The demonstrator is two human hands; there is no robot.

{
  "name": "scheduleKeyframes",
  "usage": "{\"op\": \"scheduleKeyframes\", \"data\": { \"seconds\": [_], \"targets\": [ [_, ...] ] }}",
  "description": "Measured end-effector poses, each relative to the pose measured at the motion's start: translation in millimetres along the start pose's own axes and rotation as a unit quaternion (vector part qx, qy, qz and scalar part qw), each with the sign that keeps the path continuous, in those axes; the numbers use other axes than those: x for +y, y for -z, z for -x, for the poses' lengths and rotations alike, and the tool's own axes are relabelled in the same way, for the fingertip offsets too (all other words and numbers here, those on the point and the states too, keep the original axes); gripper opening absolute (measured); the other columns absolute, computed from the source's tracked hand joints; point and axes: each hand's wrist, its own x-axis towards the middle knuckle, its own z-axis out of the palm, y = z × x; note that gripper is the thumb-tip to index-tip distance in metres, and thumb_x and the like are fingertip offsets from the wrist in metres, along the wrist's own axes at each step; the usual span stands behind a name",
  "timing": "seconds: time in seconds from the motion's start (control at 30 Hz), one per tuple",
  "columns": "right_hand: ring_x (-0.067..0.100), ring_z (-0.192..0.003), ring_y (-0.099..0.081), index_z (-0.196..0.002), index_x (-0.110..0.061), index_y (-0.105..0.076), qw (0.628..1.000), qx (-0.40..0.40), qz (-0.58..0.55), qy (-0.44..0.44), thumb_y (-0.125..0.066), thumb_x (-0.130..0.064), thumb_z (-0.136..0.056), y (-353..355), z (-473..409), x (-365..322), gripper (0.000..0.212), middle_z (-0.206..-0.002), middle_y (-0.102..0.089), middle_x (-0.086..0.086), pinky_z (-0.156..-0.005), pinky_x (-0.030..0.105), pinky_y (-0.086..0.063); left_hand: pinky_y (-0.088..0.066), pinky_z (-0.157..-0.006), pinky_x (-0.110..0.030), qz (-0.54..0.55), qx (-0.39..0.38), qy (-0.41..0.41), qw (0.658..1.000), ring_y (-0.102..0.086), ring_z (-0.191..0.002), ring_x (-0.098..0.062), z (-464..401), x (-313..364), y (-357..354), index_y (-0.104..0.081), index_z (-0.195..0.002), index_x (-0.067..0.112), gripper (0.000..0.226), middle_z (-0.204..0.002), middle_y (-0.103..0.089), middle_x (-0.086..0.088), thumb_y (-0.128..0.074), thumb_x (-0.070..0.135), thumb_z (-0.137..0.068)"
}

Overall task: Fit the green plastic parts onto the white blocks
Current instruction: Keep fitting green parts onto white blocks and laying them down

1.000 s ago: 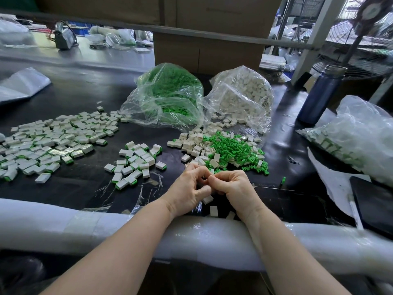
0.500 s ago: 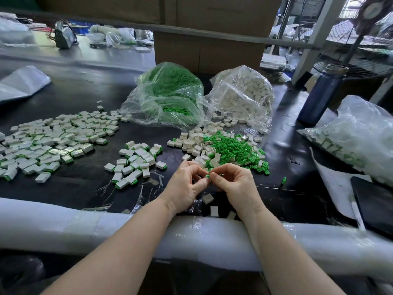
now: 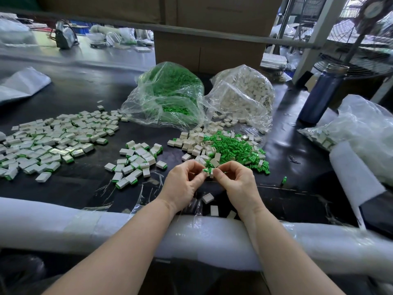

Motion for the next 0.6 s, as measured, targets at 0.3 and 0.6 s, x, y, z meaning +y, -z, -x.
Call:
{"op": "scheduleKeyframes", "data": {
  "seconds": [0.3, 0.6],
  "targets": [
    [0.005, -0.055, -0.047, -0.063, -0.021, -0.059, 0.997, 0.052, 0.044, -0.018, -0.07, -0.013, -0.081, 1, -1, 3, 0.022, -0.059, -0.056, -0.006, -0.056, 0.02, -0.042, -0.05, -0.073, -0.021, -0.031, 0.241, 0.029, 0.97, -0.062, -0.078, -0.013, -5, -10, 8, -0.068, -0.101, 0.014, 0.017, -0.093, -0.068, -0.005, -0.059, 0.006, -0.089],
    [0.014, -0.069, -0.054, -0.064, -0.022, -0.058, 0.981, 0.151, 0.092, -0.076, -0.068, -0.017, -0.083, 8, -7, 12, 0.022, -0.067, -0.059, -0.004, -0.062, 0.023, -0.039, -0.028, -0.096, -0.017, -0.145, 0.239, 0.113, 0.954, -0.042, -0.123, -0.028, -10, -17, 11, -0.053, -0.124, -0.005, 0.037, -0.137, -0.033, -0.014, -0.056, 0.005, -0.088]
  ]
}}
